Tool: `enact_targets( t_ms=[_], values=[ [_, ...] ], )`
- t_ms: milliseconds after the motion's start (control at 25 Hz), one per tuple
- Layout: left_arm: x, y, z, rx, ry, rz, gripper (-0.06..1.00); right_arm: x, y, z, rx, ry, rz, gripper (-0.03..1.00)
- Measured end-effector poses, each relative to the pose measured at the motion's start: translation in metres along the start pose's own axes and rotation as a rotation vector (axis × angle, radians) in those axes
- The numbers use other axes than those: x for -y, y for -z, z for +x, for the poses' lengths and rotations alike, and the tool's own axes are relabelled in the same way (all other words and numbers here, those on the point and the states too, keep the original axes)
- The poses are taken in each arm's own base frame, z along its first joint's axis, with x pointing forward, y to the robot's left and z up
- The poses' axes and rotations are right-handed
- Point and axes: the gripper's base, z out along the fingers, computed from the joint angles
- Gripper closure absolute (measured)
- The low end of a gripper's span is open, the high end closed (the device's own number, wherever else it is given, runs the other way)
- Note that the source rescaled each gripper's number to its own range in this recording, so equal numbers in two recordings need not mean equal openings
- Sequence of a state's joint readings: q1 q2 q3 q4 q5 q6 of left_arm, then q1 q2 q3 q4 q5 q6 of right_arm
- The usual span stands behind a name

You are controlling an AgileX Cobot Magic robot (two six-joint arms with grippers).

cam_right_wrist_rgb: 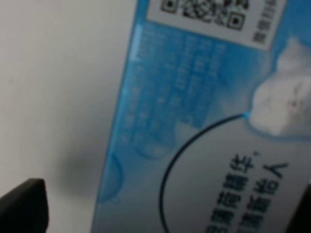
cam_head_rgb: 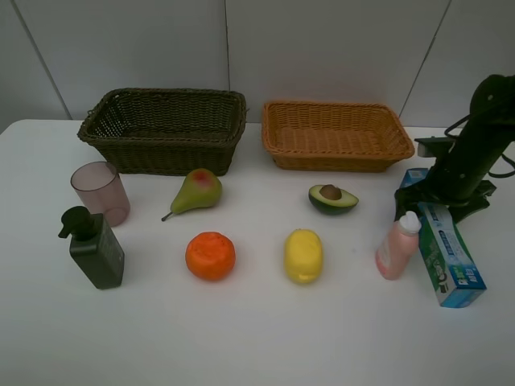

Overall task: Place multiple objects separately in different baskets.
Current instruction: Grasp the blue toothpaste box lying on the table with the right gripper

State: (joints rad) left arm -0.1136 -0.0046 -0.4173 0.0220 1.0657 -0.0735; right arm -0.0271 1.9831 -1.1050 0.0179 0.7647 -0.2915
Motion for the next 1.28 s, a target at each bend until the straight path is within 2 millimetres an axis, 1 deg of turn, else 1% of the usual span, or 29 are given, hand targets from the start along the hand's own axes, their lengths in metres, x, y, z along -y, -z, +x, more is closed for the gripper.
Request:
enact_targets(
  t_ms=[440, 520, 560, 640, 760, 800, 880, 1280],
  values=[
    [0.0000, 0.0000, 0.0000, 0.000, 0.000, 0.000, -0.06, 0.0002, -0.0004, -0.0008, 0.008, 0.000, 0.002, -0.03],
    [0.0000, 0.0000, 0.0000, 0.000, 0.000, 0.000, -0.06, 0.0002, -0.0007, -0.0008, 0.007, 0.000, 0.002, -0.01],
    [0.0000, 0.0000, 0.0000, 0.000, 0.000, 0.000, -0.06, 0.0002, -0.0007, -0.0008, 0.007, 0.000, 0.002, 0.02],
    [0.0000, 0.0000, 0.0000, 0.000, 0.000, 0.000, -0.06, 0.0003, -0.0007, -0.0009, 0.009, 0.000, 0.003, 0.14],
    [0.0000, 0.0000, 0.0000, 0.000, 0.000, 0.000, -0.06, 0.0005, -0.0007, -0.0018, 0.018, 0.000, 0.005, 0.46],
    [0.0000, 0.0000, 0.0000, 0.000, 0.000, 0.000, -0.06, 0.0006, -0.0007, -0.0018, 0.018, 0.001, 0.006, 0.63],
    [0.0000, 0.0000, 0.0000, 0.000, 0.000, 0.000, -0.06, 0.0008, -0.0007, -0.0016, 0.016, 0.005, 0.008, 0.83],
    [0.0000, 0.0000, 0.0000, 0.000, 0.000, 0.000, -0.06, 0.0010, -0.0006, -0.0021, 0.021, -0.003, 0.010, 0.82]
  ],
)
